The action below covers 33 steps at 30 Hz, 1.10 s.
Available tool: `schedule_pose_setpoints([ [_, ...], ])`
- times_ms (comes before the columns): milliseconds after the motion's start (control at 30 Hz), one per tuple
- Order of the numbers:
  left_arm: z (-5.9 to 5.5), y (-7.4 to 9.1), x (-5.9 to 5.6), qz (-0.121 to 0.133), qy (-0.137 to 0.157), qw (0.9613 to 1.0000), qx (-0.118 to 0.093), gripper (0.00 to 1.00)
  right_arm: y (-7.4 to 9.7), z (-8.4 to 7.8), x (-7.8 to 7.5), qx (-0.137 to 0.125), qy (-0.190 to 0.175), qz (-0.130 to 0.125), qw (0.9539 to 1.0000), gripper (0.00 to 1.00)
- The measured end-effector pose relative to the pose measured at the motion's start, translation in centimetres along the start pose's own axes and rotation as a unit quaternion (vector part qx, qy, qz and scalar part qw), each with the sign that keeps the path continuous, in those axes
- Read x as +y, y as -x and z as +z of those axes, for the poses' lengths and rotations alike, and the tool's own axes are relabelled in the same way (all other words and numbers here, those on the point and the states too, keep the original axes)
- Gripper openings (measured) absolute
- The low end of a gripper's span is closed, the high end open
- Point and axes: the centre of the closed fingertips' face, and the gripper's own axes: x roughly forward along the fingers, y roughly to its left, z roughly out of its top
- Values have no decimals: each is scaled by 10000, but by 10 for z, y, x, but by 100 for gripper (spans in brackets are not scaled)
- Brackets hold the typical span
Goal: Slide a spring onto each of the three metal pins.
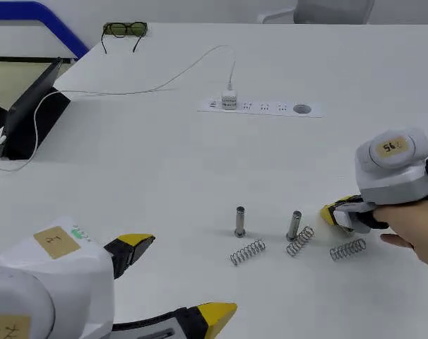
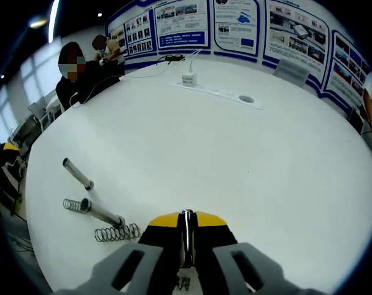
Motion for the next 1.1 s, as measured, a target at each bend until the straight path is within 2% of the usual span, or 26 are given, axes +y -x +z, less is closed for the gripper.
schedule_pose_setpoints([
  [100, 2, 1, 1, -10, -22, 10000, -6, 74, 2, -1, -3, 2, -93, -59, 9999, 8],
  [233, 4, 1, 1, -13, -24, 10000, -47, 74, 10, 5, -5, -154, -201, -66, 9997, 8],
  [367, 5, 1, -1, -35, -32, 10000, -77, 74, 22, 11, -9, -313, -254, -191, 9990, 8],
  [600, 6, 0, -9, -117, -81, 9999, -96, 73, 35, 11, -9, -421, -299, -264, 9983, 8],
  [800, 9, 1, -10, -126, -112, 9997, -152, 73, 44, 11, -7, -507, -294, -304, 9978, 8],
  [1100, 8, 1, -13, -169, -142, 9996, -159, 73, 55, 5, -7, -525, -279, -354, 9976, 8],
])
